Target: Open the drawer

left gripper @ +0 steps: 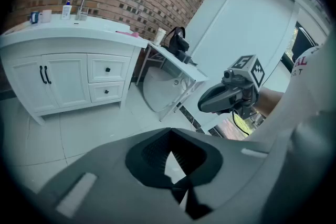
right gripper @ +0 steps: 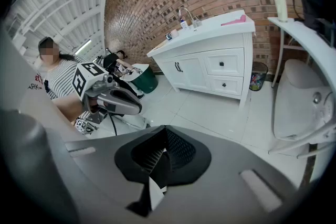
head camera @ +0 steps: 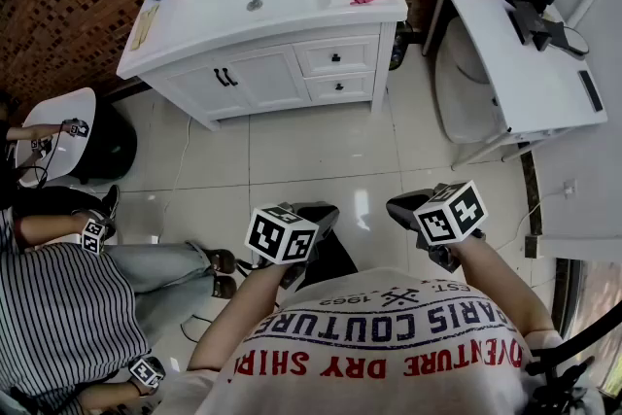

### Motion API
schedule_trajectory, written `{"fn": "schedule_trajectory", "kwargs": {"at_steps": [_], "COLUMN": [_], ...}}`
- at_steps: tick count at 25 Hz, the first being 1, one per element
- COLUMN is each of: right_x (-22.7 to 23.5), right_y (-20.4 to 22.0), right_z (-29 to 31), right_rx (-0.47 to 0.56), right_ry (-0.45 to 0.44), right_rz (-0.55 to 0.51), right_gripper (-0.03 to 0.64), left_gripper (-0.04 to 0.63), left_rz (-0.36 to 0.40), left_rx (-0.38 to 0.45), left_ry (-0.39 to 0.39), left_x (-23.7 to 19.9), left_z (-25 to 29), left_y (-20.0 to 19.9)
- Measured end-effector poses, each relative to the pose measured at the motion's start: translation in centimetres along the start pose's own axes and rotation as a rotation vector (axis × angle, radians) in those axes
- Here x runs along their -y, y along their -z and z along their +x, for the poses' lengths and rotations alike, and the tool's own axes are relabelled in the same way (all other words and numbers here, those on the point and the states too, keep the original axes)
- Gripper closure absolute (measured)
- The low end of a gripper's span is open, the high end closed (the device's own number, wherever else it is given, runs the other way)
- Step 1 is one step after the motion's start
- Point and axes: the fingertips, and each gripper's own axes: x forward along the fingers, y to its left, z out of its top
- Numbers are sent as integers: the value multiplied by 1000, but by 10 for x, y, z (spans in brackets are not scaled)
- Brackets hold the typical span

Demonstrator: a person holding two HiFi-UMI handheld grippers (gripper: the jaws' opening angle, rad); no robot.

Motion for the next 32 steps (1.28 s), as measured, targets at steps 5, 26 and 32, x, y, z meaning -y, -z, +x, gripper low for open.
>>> {"fn": "schedule_trajectory", "kwargs": {"at_steps": [5,26,32], "right_x": [23,105,159], "right_y": [-106,-231,-234], "right_z": [67,168,193], "right_rx": [4,-52,-85], "right_ry": [10,59,63], "right_rz": [28,178,188], "right_gripper": [611,611,611], "left_gripper": [604,604,604], "left_rz": [16,-89,-166], "left_rx": [-8,-60,-27], "left_ry": [-12,72,75], "left_x": [-114,-275,-283], "left_z": [-26,-15,-4], "left_y": [-65,-124,-122]}}
